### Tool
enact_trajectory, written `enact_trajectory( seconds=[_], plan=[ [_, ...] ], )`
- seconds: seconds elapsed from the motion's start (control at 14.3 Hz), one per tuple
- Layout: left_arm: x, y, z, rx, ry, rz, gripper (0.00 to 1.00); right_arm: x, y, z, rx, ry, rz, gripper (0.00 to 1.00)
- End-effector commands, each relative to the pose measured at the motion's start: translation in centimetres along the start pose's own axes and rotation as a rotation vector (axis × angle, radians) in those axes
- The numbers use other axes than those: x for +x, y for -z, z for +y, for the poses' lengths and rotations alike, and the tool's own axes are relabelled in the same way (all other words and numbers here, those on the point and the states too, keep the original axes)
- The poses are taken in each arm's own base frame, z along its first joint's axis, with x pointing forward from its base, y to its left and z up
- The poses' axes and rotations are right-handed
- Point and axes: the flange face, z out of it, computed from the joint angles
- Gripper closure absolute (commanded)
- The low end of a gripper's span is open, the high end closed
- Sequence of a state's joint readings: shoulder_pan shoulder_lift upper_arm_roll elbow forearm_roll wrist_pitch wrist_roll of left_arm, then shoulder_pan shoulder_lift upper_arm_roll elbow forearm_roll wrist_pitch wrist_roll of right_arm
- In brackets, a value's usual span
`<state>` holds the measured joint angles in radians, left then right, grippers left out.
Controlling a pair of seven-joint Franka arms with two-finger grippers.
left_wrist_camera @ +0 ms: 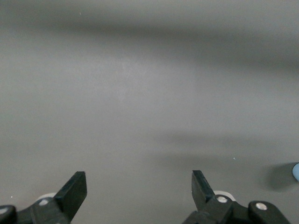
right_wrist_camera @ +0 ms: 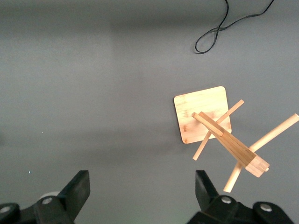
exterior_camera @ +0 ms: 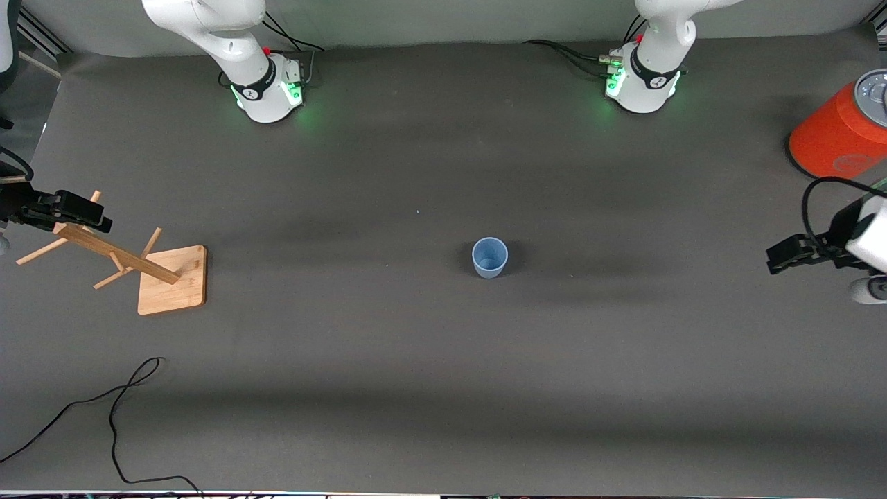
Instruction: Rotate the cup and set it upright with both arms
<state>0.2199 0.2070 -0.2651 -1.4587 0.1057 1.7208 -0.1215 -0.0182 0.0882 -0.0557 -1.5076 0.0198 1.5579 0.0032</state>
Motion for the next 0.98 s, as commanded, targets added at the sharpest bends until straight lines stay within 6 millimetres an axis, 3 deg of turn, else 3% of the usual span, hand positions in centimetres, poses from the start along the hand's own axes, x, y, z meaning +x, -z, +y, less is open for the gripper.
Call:
enact_trajectory(
  seconds=[0.0,0.28,0.56,0.91],
  plan=[
    [-0.1,0.7,1.1,-0.018,-0.019,0.008,0.00,0.0,0.1,0.0,-0.009,0.022,0.012,0.00],
    [-0.5,0.5,1.1,-0.025,-0.024,-0.016,0.00,0.0,0.1,0.0,-0.009,0.022,0.012,0.00],
    [-0.9,0.7,2.4,0.013,-0.017,-0.024,0.00,-0.1,0.1,-0.1,-0.009,0.023,0.012,0.00],
    [-1.1,1.0,1.3,-0.010,0.017,-0.029,0.00,-0.1,0.1,0.0,-0.009,0.022,0.012,0.00]
  ],
)
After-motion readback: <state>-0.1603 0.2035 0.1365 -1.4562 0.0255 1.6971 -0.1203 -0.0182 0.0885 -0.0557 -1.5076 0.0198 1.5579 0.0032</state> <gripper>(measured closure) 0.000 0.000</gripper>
